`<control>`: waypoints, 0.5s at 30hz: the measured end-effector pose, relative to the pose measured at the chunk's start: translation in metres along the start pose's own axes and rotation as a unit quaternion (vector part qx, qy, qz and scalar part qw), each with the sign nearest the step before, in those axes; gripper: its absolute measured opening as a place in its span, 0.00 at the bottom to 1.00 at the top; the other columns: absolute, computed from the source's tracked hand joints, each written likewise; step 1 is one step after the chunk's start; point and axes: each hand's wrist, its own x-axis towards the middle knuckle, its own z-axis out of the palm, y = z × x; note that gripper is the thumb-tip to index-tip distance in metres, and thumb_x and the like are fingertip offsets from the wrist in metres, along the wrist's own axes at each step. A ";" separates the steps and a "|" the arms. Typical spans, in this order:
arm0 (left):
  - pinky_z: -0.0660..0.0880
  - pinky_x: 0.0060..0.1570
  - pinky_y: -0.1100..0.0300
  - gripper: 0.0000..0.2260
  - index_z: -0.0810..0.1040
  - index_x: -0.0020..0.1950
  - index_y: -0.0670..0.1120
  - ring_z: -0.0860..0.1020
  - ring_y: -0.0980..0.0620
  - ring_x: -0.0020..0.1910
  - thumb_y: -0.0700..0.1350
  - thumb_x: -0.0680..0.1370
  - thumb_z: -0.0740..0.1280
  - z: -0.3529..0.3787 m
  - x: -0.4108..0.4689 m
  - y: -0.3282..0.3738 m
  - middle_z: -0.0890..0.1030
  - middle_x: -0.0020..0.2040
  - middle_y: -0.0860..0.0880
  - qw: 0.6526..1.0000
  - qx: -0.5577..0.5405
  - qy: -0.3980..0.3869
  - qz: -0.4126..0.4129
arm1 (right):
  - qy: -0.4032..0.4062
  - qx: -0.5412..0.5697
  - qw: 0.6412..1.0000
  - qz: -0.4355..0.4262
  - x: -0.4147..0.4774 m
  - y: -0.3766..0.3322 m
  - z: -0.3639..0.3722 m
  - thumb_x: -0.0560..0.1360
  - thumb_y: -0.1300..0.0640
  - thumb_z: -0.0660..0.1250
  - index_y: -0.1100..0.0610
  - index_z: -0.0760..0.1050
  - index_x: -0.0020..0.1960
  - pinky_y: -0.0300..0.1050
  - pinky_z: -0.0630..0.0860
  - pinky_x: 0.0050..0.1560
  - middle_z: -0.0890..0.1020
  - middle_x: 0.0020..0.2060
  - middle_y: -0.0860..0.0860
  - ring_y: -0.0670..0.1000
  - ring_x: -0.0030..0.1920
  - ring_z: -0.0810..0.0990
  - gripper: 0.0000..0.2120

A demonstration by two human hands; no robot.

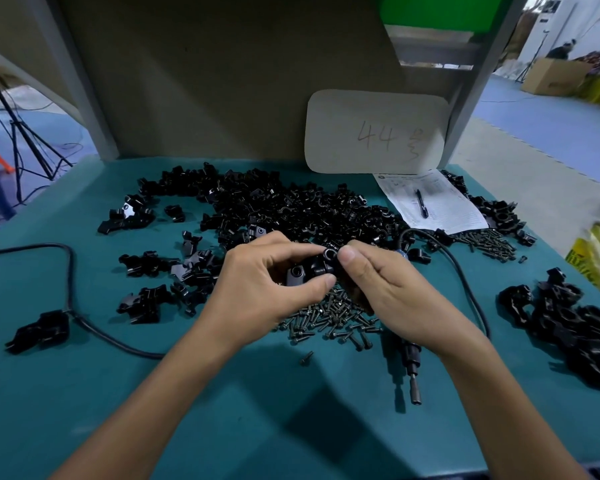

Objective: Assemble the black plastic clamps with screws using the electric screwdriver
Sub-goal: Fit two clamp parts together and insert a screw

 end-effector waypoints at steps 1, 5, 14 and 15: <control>0.79 0.44 0.53 0.15 0.86 0.53 0.57 0.81 0.50 0.41 0.54 0.68 0.79 0.001 0.000 -0.001 0.82 0.43 0.51 1.000 0.007 0.006 -0.001 | 0.015 0.009 1.000 0.015 -0.002 0.006 -0.002 0.83 0.35 0.54 0.47 0.71 0.41 0.41 0.69 0.34 0.74 0.34 0.47 0.44 0.34 0.71 0.21; 0.75 0.39 0.63 0.13 0.87 0.53 0.54 0.79 0.53 0.38 0.50 0.70 0.80 0.000 -0.001 -0.010 0.81 0.43 0.53 0.999 0.011 0.033 -0.024 | 0.150 -0.208 0.946 0.199 -0.024 0.062 -0.014 0.79 0.30 0.57 0.42 0.73 0.57 0.47 0.74 0.46 0.80 0.50 0.47 0.51 0.50 0.79 0.19; 0.71 0.36 0.69 0.13 0.87 0.53 0.54 0.76 0.60 0.35 0.50 0.69 0.79 0.004 -0.005 -0.015 0.80 0.42 0.53 0.999 -0.003 0.034 -0.039 | 0.158 -0.072 0.907 0.384 -0.041 0.117 -0.021 0.79 0.43 0.70 0.57 0.57 0.80 0.51 0.76 0.49 0.80 0.57 0.56 0.55 0.49 0.79 0.38; 0.71 0.36 0.69 0.13 0.87 0.53 0.55 0.76 0.60 0.35 0.50 0.69 0.80 0.003 -0.007 -0.016 0.80 0.42 0.54 0.999 -0.002 0.036 -0.038 | 0.198 0.063 0.903 0.377 -0.042 0.115 -0.024 0.80 0.47 0.70 0.57 0.61 0.79 0.49 0.78 0.43 0.80 0.54 0.56 0.53 0.45 0.81 0.33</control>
